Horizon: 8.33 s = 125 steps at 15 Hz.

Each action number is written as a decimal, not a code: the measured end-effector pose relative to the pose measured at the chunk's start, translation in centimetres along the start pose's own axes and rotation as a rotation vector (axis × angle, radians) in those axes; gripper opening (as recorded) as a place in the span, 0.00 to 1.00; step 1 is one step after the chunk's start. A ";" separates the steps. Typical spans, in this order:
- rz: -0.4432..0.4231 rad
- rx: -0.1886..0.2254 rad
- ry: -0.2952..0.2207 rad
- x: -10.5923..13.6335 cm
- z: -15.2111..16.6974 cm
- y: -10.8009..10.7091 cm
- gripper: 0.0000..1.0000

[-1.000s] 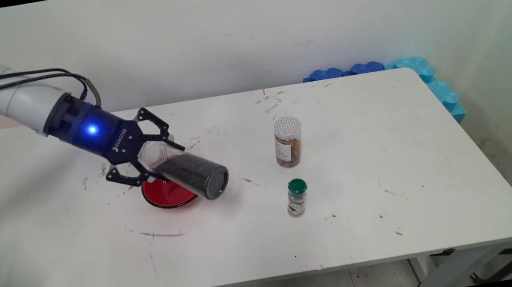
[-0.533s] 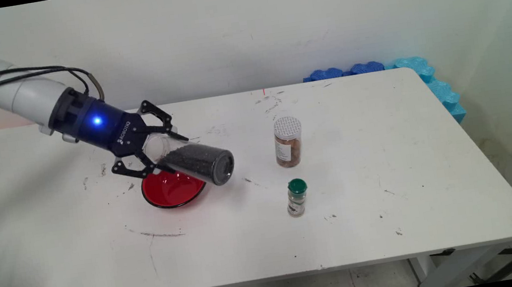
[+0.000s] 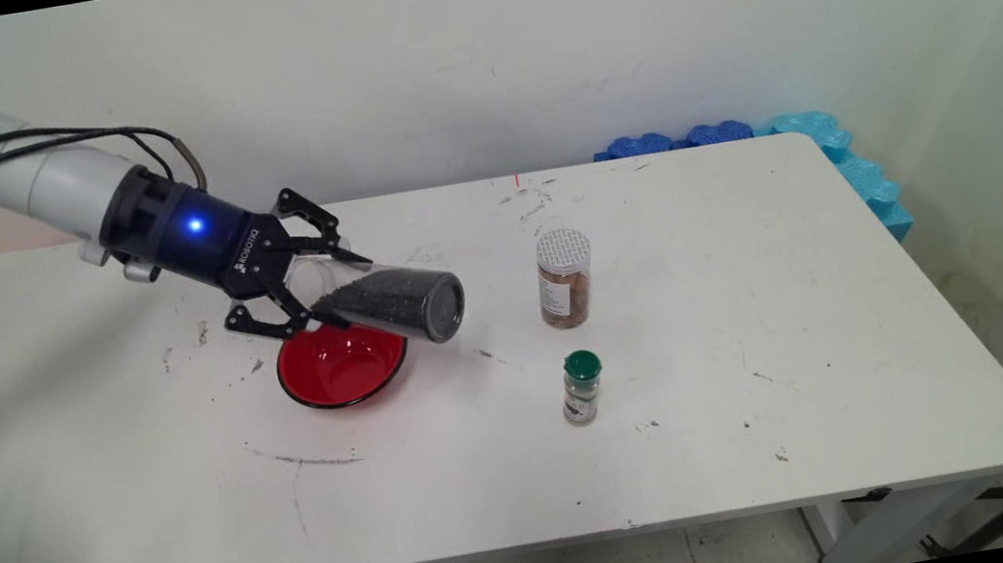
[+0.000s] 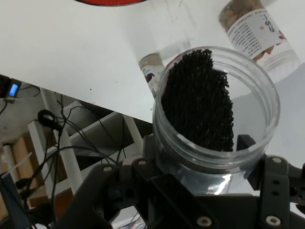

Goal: Pour the black seasoning powder in the red bowl

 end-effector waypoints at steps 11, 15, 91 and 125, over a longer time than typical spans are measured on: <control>-0.062 -0.018 -0.017 -0.1 0.0 0.2 0.00; -0.084 -0.028 -0.024 -0.1 0.0 0.3 0.00; 0.224 -0.080 -0.024 2.4 1.7 0.3 0.00; 1.990 0.126 0.179 -8.8 4.4 3.4 0.00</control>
